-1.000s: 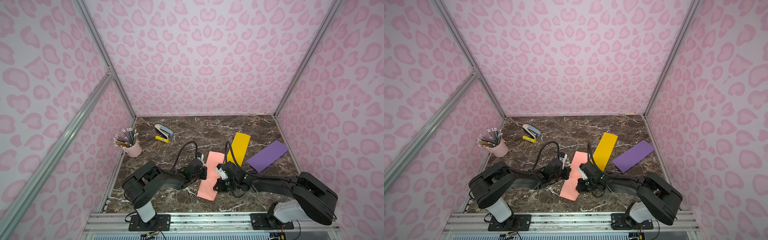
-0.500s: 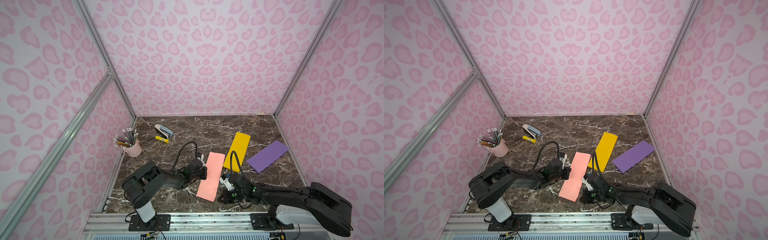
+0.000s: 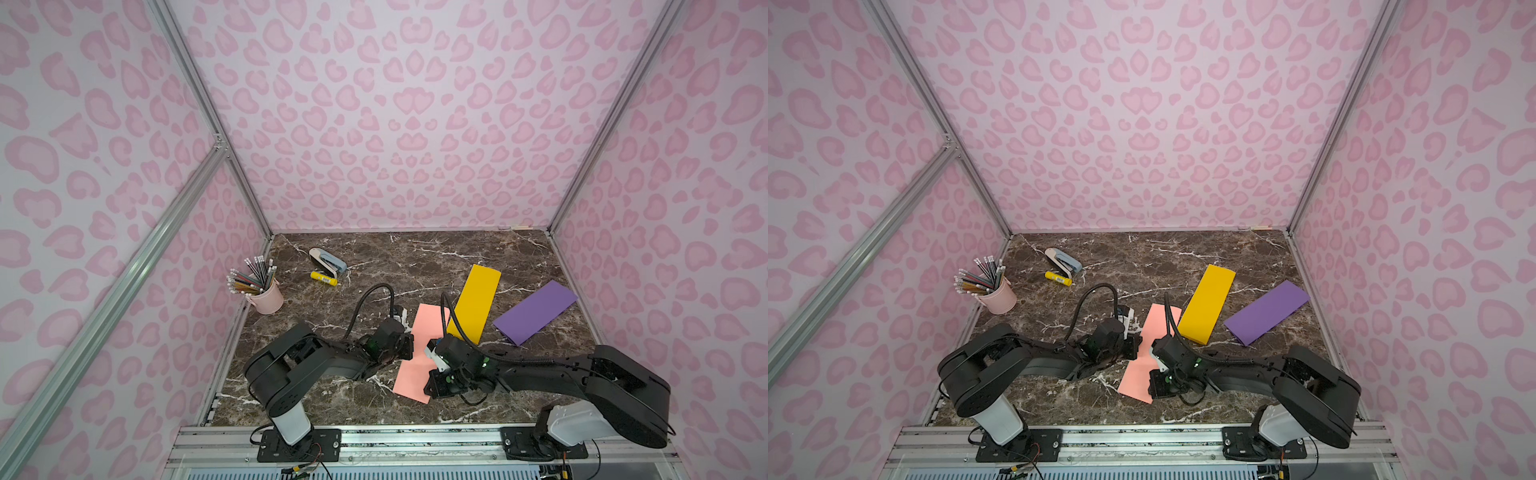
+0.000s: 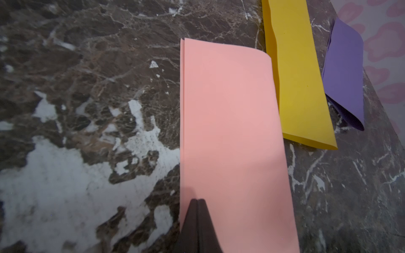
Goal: Fold the rectangular paper in half along the long edge
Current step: Fold the paper at the center of the board.
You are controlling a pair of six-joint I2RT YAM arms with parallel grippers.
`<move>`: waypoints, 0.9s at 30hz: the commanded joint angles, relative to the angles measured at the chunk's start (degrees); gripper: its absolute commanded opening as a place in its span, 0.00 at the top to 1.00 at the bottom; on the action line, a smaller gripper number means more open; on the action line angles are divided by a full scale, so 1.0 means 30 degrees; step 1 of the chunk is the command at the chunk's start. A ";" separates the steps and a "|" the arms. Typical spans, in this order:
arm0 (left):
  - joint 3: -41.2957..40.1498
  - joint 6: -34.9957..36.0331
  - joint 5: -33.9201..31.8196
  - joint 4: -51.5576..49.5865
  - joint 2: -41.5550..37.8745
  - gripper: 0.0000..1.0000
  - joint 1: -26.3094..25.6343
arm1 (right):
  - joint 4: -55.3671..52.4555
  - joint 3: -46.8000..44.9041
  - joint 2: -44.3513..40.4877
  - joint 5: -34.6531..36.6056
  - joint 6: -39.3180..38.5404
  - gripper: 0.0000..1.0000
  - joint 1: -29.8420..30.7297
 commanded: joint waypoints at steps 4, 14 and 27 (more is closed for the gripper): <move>-0.0308 0.0124 0.0043 -0.5833 0.0344 0.96 -0.0026 | 0.0608 -0.3196 -0.1852 0.0056 0.1367 1.00 0.0234; -0.0370 0.0101 0.0098 -0.5787 0.0513 0.96 -0.0053 | -0.2671 -0.1597 -0.4525 0.0355 -0.0167 1.00 -0.0628; -0.0098 0.0112 0.0131 -0.5906 0.0774 0.96 -0.0108 | 0.0055 0.0199 0.0207 -0.0153 -0.0312 1.00 0.0330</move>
